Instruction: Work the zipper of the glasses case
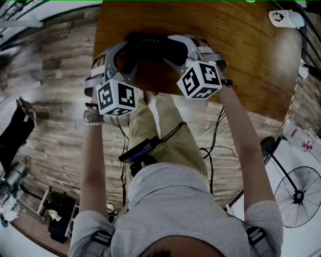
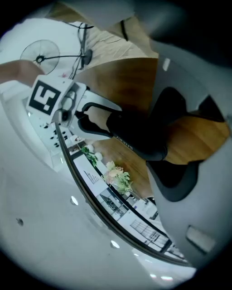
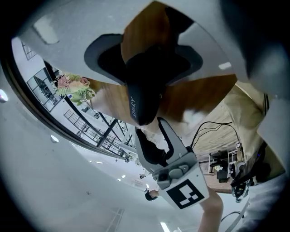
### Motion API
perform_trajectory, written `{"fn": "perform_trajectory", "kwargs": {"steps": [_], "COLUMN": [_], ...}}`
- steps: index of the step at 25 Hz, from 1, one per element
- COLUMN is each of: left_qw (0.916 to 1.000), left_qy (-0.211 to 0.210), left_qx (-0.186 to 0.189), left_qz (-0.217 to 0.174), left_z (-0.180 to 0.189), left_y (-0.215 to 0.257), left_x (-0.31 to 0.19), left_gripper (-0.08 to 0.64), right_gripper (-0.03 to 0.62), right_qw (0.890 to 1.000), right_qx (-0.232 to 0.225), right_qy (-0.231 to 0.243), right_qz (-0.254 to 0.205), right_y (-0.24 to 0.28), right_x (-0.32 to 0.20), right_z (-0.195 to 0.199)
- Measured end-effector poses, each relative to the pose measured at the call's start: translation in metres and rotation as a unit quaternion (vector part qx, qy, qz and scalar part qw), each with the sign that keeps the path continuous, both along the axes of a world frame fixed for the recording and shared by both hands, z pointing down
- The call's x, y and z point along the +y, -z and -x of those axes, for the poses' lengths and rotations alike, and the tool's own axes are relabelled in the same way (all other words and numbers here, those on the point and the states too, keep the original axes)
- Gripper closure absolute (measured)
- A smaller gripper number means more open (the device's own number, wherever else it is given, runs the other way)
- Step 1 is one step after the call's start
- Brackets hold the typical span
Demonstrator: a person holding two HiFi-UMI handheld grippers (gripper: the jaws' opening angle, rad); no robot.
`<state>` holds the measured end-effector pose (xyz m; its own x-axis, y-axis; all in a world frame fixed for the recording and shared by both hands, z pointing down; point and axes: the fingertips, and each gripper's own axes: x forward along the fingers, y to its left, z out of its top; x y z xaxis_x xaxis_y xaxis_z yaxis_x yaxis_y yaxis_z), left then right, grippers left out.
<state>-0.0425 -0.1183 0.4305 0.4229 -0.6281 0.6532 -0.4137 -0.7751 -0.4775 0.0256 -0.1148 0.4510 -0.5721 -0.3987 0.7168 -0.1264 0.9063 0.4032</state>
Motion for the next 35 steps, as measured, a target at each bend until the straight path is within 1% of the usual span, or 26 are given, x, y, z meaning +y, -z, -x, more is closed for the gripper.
{"fn": "perform_trajectory", "kwargs": {"steps": [2, 3, 4, 5, 6, 7, 8, 10, 13, 16, 18, 19, 22, 24, 26, 28, 32, 35], "left_qw": [0.9970, 0.9928, 0.9864, 0.9776, 0.9671, 0.9560, 0.9459, 0.9306, 0.9115, 0.8920, 0.8822, 0.8794, 0.8745, 0.8707, 0.8665, 0.8633, 0.8599, 0.8528], "left_qy": [0.047, 0.071, 0.094, 0.114, 0.131, 0.145, 0.156, 0.174, 0.192, 0.214, 0.227, 0.230, 0.230, 0.232, 0.236, 0.236, 0.229, 0.227], "left_qx": [0.055, 0.086, 0.119, 0.154, 0.188, 0.218, 0.241, 0.262, 0.276, 0.297, 0.306, 0.307, 0.311, 0.318, 0.327, 0.335, 0.345, 0.356], "left_qz": [0.026, 0.044, 0.064, 0.087, 0.110, 0.132, 0.151, 0.187, 0.237, 0.265, 0.277, 0.282, 0.292, 0.295, 0.294, 0.295, 0.299, 0.307], "left_z": [-0.001, -0.003, -0.006, -0.011, -0.016, -0.022, -0.028, -0.037, -0.044, -0.047, -0.048, -0.048, -0.052, -0.053, -0.053, -0.052, -0.054, -0.055], "left_y": [0.010, 0.015, 0.019, 0.022, 0.024, 0.025, 0.023, 0.015, 0.000, -0.006, -0.010, -0.012, -0.016, -0.017, -0.018, -0.018, -0.019, -0.020], "left_x": [0.008, 0.013, 0.017, 0.021, 0.025, 0.028, 0.030, 0.033, 0.036, 0.033, 0.031, 0.031, 0.031, 0.029, 0.026, 0.025, 0.027, 0.028], "left_gripper": [0.317, 0.321, 0.321, 0.321, 0.322, 0.324, 0.328, 0.342, 0.370, 0.402, 0.419, 0.423, 0.426, 0.429, 0.448, 0.455, 0.465, 0.467], "right_gripper": [0.333, 0.333, 0.333, 0.333, 0.333, 0.333, 0.333, 0.333, 0.334, 0.334, 0.334, 0.334, 0.334, 0.334, 0.334, 0.334, 0.334, 0.334], "right_qw": [1.000, 1.000, 1.000, 1.000, 1.000, 0.999, 0.999, 0.999, 0.999, 0.998, 0.998, 0.998, 0.998, 0.998, 0.999, 0.999, 0.999, 1.000], "right_qx": [-0.005, -0.007, -0.010, -0.014, -0.017, -0.020, -0.023, -0.026, -0.028, -0.031, -0.033, -0.033, -0.033, -0.033, -0.031, -0.025, -0.015, -0.004], "right_qy": [0.000, -0.002, -0.004, -0.006, -0.008, -0.010, -0.011, -0.011, -0.009, -0.009, -0.008, -0.008, -0.007, -0.007, -0.004, 0.001, 0.005, 0.005], "right_qz": [0.004, 0.007, 0.012, 0.017, 0.022, 0.027, 0.031, 0.037, 0.043, 0.048, 0.047, 0.047, 0.046, 0.047, 0.044, 0.039, 0.031, 0.024], "right_y": [0.001, 0.001, 0.002, 0.002, 0.003, 0.003, 0.004, 0.004, 0.004, 0.006, 0.006, 0.006, 0.007, 0.006, 0.006, 0.007, 0.006, 0.006], "right_x": [0.000, 0.000, -0.001, -0.001, -0.001, -0.002, -0.003, -0.003, -0.004, -0.004, -0.003, -0.003, -0.002, -0.002, -0.002, -0.001, 0.001, 0.002], "right_z": [0.001, 0.001, 0.002, 0.002, 0.003, 0.003, 0.003, 0.003, 0.006, 0.006, 0.006, 0.006, 0.007, 0.007, 0.009, 0.010, 0.010, 0.010]}}
